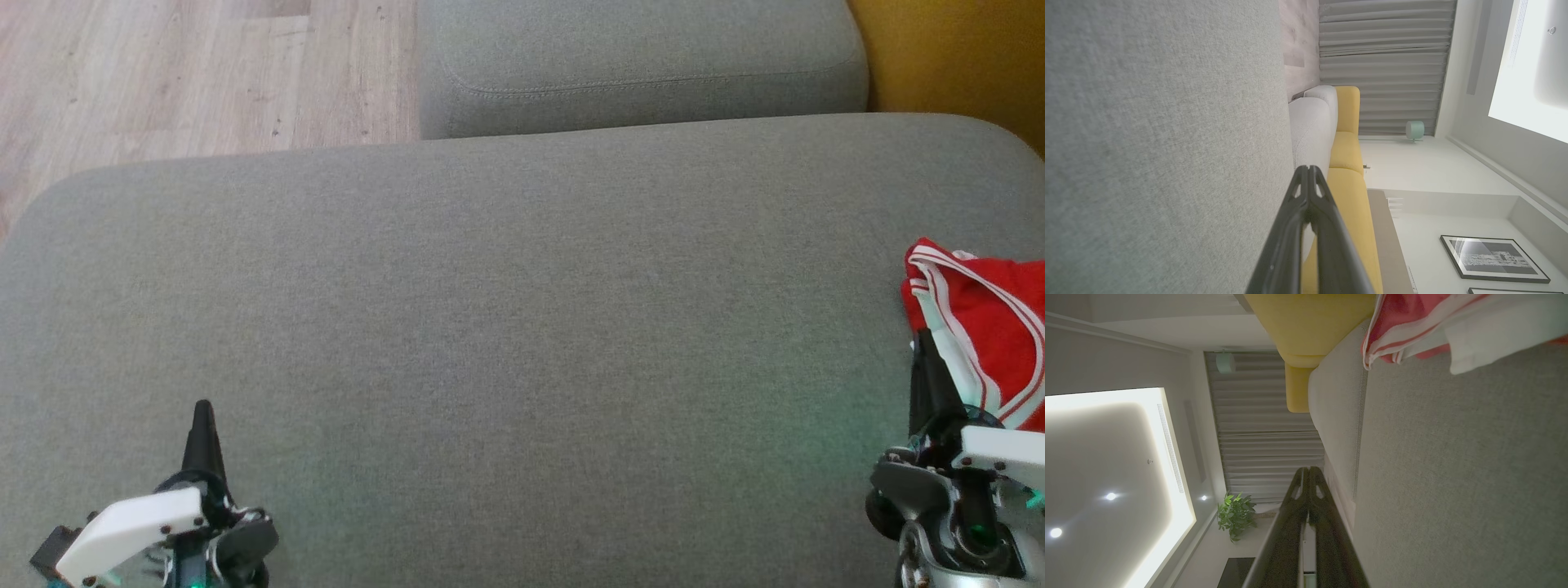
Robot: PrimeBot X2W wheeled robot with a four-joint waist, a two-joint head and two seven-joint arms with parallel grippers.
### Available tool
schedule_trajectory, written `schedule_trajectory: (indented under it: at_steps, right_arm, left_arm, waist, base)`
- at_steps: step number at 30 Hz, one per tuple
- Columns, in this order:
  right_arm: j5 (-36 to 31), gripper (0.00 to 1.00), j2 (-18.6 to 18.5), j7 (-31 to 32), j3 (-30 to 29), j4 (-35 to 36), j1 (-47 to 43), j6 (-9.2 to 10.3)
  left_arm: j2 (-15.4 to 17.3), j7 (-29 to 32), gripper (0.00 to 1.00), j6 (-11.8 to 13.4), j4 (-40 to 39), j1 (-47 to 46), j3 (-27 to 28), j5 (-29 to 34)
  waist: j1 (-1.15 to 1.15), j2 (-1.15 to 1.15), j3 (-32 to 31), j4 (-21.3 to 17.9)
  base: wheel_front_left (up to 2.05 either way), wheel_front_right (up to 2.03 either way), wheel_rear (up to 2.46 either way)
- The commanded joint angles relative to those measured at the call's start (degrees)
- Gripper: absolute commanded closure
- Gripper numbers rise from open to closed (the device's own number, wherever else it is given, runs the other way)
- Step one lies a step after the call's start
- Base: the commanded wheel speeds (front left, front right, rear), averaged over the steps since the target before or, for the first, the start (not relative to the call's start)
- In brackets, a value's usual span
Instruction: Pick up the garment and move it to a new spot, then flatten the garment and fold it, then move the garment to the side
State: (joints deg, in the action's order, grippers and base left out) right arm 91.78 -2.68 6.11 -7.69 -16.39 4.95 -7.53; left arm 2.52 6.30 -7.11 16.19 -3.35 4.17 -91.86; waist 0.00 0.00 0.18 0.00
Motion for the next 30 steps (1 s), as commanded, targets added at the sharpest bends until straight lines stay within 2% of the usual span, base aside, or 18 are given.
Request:
schedule_trajectory:
  at_steps: [1, 30]
  right_arm:
    - [0.4, 1.0, -0.2, 0.4, 1.2, 2.4, 1.2, 0.04]
    - [0.4, 1.0, -0.2, 0.4, 1.2, 2.4, 1.2, 0.04]
  left_arm:
    - [0.4, 0.2, 1.0, -0.4, -2.1, -2.8, 2.3, -0.3]
    - [0.4, 0.2, 1.0, -0.4, -2.1, -2.8, 2.3, -0.3]
  waist:
    - [0.0, 0.0, 0.0, 0.0]
    - [0.0, 0.0, 0.0, 0.0]
  base:
    - [0.0, 0.0, 0.0]
    - [0.0, 0.0, 0.0]
